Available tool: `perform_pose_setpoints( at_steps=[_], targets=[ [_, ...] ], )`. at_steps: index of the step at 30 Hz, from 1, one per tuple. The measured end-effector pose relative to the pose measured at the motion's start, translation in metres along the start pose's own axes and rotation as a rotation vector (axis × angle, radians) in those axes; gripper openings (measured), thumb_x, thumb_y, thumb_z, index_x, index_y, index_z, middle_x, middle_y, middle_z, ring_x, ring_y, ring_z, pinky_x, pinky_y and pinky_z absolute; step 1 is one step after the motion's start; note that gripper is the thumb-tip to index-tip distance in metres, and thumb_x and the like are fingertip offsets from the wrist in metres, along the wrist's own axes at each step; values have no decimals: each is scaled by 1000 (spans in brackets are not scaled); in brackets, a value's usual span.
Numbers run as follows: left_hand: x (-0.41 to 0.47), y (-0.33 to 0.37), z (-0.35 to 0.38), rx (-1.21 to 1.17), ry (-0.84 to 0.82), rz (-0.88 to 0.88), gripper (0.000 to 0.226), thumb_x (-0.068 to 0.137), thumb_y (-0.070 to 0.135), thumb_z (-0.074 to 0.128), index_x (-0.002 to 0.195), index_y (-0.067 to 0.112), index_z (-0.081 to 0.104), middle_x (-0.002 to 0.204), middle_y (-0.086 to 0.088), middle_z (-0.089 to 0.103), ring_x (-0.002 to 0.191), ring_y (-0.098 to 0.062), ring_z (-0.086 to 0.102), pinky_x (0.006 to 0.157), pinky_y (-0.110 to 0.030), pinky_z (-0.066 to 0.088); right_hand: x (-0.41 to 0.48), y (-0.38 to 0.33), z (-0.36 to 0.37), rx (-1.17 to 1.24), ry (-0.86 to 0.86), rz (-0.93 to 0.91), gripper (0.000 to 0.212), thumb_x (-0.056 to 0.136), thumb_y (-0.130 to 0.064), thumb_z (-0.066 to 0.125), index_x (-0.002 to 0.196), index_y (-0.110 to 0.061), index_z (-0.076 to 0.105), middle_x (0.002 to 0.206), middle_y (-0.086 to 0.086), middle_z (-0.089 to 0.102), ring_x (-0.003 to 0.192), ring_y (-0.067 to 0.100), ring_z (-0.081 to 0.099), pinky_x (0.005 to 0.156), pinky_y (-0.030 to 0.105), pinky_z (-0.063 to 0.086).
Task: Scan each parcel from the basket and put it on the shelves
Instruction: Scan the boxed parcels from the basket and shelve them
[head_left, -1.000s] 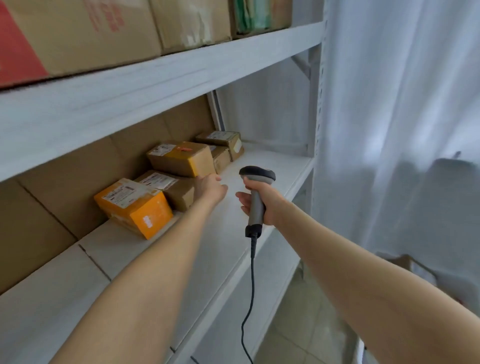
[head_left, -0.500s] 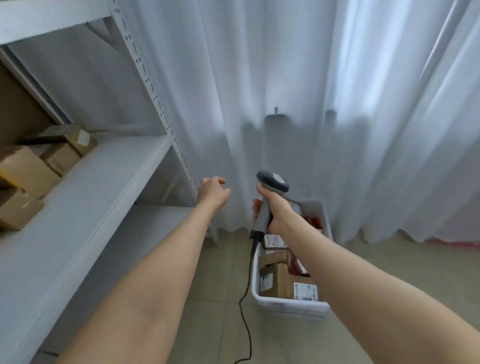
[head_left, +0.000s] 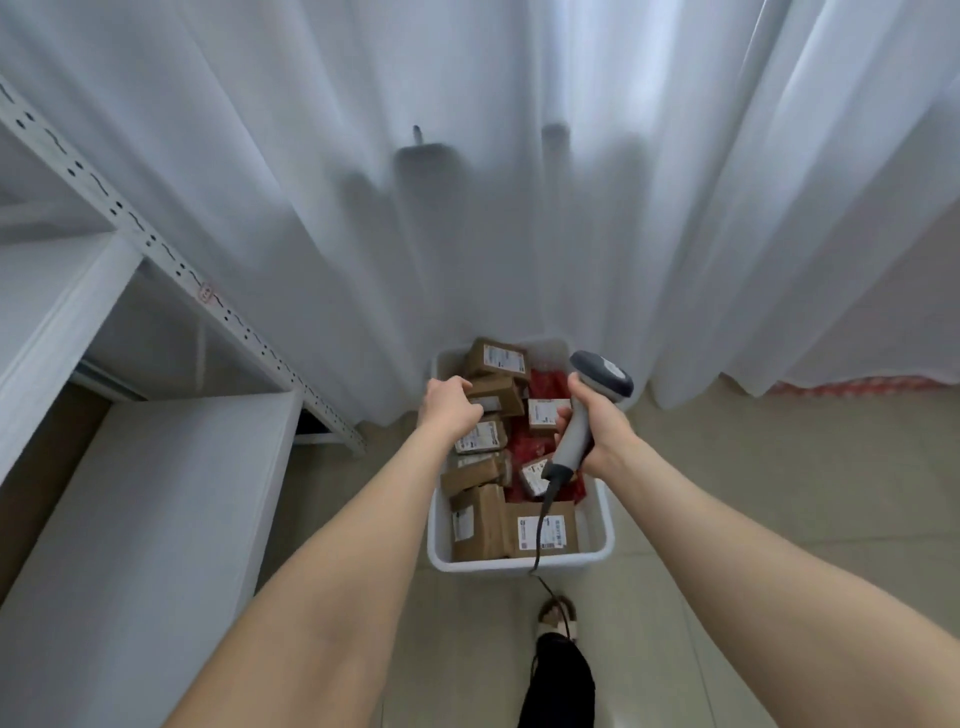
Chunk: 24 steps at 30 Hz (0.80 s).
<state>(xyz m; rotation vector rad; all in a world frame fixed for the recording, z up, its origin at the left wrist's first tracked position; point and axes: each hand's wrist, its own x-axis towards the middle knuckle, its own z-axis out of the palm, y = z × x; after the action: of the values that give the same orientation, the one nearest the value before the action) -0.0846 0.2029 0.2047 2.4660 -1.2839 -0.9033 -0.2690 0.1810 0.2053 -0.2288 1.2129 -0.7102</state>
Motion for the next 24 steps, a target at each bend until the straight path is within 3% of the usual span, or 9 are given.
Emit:
perform_pose_setpoints(
  at_steps=[7,13,18,22,24],
  targets=[
    [96,2,33,-9,-100,-62,46,91,15,55,136,16,47,140,-12,37,112,-27,54,84,-29,43,92,-23,25,-53,73,67,28,82,-34,77,94,-13,63,59,1,62,52,11,58,51,22,52],
    [159,5,45,-18,-116,-96,46,92,16,53,137,18,47,140,-9,40,101,-25,60,77,-31,48,157,-32,52,-145,89,121,37,80,-35,79,104,-11,65,64,1,64,52,10,60,50,22,53],
    [203,6,69,-6,-154,-138,48,92,16,54,139,16,44,140,-12,39,109,-28,57,90,-35,49,213,-34,58,-216,61,170,45,80,-36,79,114,-11,64,72,2,63,58,11,59,53,23,52],
    [241,5,100,-1,-181,-195,50,91,16,56,139,15,43,138,-13,37,107,-30,57,93,-40,51,264,-38,54,-240,20,216,49,81,-35,77,120,-10,62,82,5,64,67,15,60,78,33,56],
    [262,4,120,-23,-176,-238,52,90,15,58,139,13,42,139,-14,37,113,-31,54,96,-39,49,291,-38,49,-261,9,250,45,83,-35,76,117,-8,63,78,4,64,65,14,60,75,32,55]
  ],
)
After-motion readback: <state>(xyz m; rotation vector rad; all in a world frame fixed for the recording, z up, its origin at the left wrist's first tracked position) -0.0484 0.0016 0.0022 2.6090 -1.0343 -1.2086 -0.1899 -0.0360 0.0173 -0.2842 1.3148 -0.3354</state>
